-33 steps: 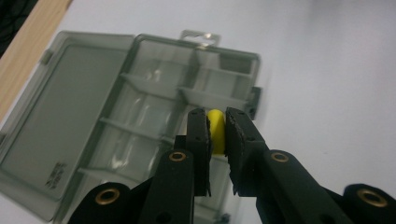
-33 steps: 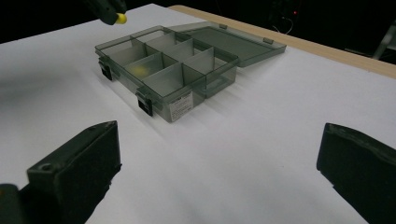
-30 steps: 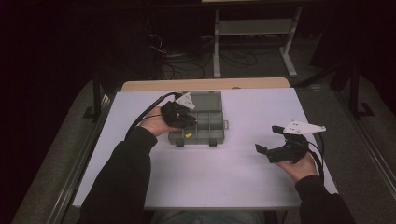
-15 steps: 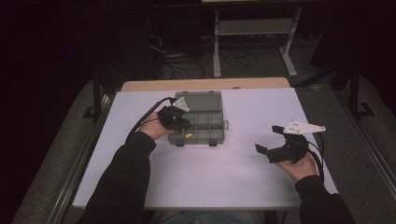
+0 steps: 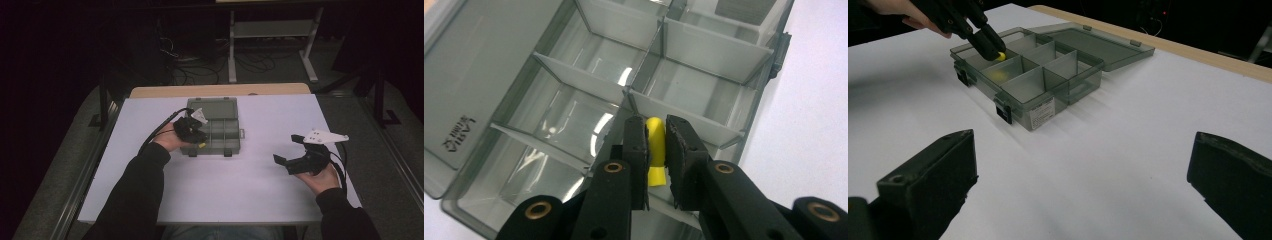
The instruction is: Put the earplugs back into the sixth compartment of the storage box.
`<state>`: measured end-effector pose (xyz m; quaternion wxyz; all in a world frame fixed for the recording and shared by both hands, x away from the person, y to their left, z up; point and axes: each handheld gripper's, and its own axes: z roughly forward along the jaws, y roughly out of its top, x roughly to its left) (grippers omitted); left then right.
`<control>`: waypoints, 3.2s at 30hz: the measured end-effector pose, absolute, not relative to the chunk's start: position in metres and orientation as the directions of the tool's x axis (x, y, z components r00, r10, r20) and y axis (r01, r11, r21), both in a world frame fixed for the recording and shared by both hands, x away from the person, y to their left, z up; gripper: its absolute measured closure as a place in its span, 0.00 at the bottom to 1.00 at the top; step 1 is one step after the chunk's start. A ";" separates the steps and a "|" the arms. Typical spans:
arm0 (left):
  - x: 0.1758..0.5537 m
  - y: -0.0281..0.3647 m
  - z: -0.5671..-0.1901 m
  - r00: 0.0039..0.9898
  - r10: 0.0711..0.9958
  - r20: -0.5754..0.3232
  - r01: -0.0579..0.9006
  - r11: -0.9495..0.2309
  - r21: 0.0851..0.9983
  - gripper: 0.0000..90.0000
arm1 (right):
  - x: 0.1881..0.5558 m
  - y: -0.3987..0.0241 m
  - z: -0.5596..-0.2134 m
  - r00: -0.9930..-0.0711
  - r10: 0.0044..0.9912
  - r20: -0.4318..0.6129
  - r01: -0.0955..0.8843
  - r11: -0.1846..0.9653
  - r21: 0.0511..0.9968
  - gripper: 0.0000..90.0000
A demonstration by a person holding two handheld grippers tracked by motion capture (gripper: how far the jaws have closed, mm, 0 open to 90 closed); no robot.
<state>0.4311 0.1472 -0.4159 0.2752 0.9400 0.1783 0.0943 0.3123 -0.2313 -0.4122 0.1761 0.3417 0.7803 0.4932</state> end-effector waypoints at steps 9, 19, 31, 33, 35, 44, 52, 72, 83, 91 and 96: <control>0.430 0.152 -0.411 0.913 0.407 0.036 0.313 -0.753 0.579 0.70 | 0.313 -0.231 -0.412 -0.705 0.707 0.062 0.360 0.281 0.890 0.00; 0.428 0.161 -0.404 0.917 0.397 -0.032 0.318 -0.680 0.660 0.41 | 0.312 -0.232 -0.412 -0.702 0.710 0.062 0.359 0.277 0.891 0.00; 0.416 0.178 -0.401 0.910 0.408 -0.073 0.329 -0.606 0.724 0.00 | 0.312 -0.232 -0.412 -0.700 0.712 0.061 0.359 0.277 0.891 0.00; 0.414 0.182 -0.399 0.909 0.412 -0.065 0.320 -0.588 0.743 0.00 | 0.312 -0.232 -0.412 -0.700 0.712 0.060 0.359 0.277 0.891 0.00; 0.411 0.186 -0.397 0.908 0.415 -0.062 0.313 -0.571 0.759 0.00 | 0.312 -0.232 -0.412 -0.700 0.712 0.061 0.359 0.277 0.891 0.00; 0.400 0.200 -0.391 0.903 0.428 -0.034 0.289 -0.549 0.784 0.00 | 0.312 -0.231 -0.412 -0.701 0.710 0.059 0.357 0.279 0.891 0.00; 0.391 0.213 -0.391 0.896 0.444 -0.026 0.281 -0.521 0.806 0.00 | 0.312 -0.231 -0.412 -0.700 0.712 0.061 0.361 0.279 0.890 0.00; 0.358 0.248 -0.395 0.876 0.482 -0.008 0.241 -0.424 0.873 0.00 | 0.312 -0.231 -0.412 -0.699 0.713 0.060 0.363 0.281 0.889 0.00; 0.344 0.271 -0.401 0.824 0.566 0.016 0.229 -0.359 0.905 0.00 | 0.311 -0.232 -0.412 -0.699 0.713 0.060 0.362 0.280 0.889 0.00; 0.326 0.292 -0.406 0.780 0.626 0.013 0.215 -0.287 0.933 0.00 | 0.311 -0.232 -0.412 -0.700 0.711 0.065 0.368 0.281 0.886 0.00; 0.317 0.303 -0.409 0.758 0.652 0.009 0.204 -0.251 0.946 0.00 | 0.311 -0.232 -0.412 -0.699 0.712 0.068 0.372 0.281 0.885 0.00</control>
